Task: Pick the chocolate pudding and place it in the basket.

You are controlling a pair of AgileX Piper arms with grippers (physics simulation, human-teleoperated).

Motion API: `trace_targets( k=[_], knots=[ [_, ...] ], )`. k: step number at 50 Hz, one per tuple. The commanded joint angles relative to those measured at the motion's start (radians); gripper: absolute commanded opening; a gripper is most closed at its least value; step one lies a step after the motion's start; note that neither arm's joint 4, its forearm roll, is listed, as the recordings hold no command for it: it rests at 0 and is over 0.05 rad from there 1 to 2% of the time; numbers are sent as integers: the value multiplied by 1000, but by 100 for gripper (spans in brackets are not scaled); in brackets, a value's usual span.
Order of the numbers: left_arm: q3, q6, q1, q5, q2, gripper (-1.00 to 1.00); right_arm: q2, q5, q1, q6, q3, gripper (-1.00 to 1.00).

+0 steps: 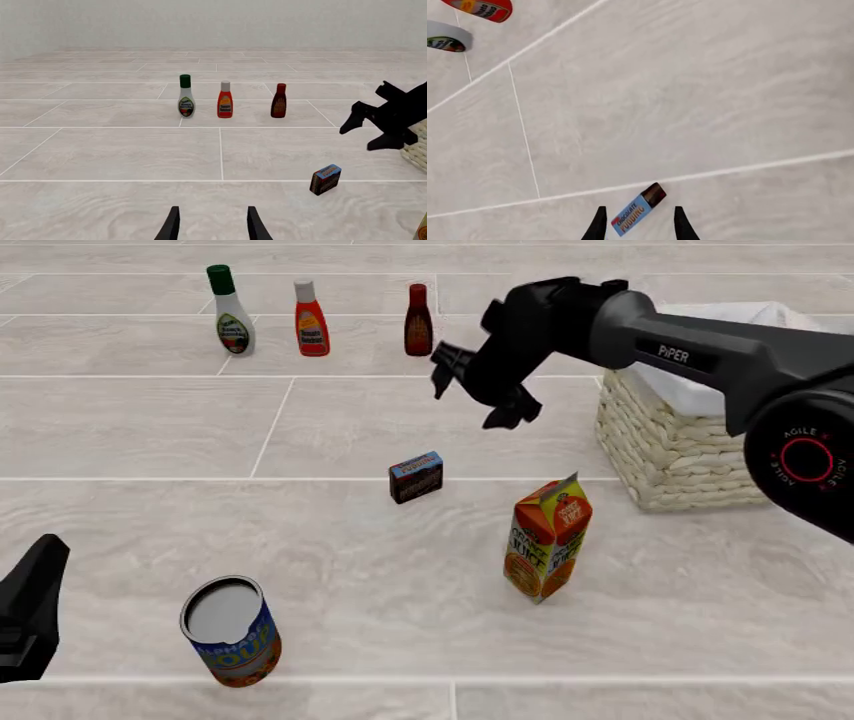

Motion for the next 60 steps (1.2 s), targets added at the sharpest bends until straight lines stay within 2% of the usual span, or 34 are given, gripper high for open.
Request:
trace_targets(
  k=[1,14,60],
  knots=[
    [0,0,0,0,0,100,34,-4,9,16,-18,100],
    [0,0,0,0,0,100,75,-5,23,32,-44,100],
    [0,0,0,0,0,100,131,-38,70,88,-26,100]
  ],
)
